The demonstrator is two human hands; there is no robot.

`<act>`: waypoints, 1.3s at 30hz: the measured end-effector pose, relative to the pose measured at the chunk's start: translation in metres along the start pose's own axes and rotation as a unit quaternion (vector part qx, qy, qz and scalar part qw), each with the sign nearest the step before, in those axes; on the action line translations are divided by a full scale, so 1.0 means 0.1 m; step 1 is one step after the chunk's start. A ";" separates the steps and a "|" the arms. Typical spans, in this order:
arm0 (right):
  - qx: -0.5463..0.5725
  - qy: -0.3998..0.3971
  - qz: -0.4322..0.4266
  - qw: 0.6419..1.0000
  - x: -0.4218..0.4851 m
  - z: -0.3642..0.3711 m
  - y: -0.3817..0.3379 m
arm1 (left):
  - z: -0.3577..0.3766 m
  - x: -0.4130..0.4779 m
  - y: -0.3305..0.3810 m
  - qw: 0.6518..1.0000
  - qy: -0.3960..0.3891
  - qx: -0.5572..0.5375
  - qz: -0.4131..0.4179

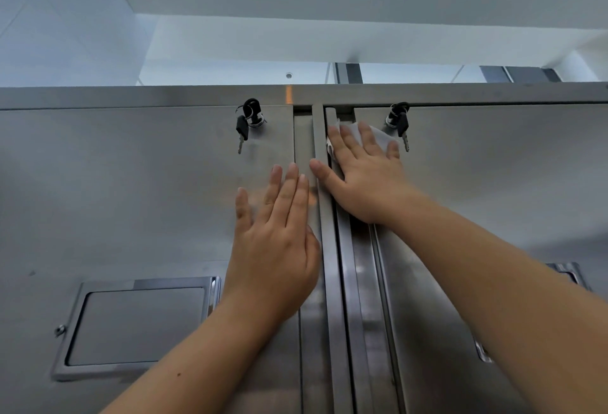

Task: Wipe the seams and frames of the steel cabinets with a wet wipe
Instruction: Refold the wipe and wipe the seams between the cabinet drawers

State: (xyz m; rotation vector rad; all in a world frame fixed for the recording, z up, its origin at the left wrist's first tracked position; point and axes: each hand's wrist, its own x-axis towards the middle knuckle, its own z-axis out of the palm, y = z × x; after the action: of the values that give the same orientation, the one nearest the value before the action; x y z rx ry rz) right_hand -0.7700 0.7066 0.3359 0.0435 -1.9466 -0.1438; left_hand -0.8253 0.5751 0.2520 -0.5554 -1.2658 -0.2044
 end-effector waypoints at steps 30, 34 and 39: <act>0.000 0.006 -0.053 0.999 -0.75 0.26 -0.01 | -0.08 -0.26 0.05 0.996 -0.025 -0.061 -0.051; -0.010 -0.027 -0.090 0.995 -1.06 0.32 0.07 | -0.12 -0.38 0.07 0.996 -0.043 -0.070 -0.031; -0.023 -0.053 -0.063 0.996 -0.68 0.17 0.06 | -0.15 -0.42 0.08 0.996 -0.057 -0.071 -0.024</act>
State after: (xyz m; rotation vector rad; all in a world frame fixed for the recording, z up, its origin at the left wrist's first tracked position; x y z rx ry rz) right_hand -0.7606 0.7206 0.2673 0.1302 -2.0461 -0.2781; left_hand -0.8218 0.5678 0.2077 -0.6669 -1.3834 -0.3080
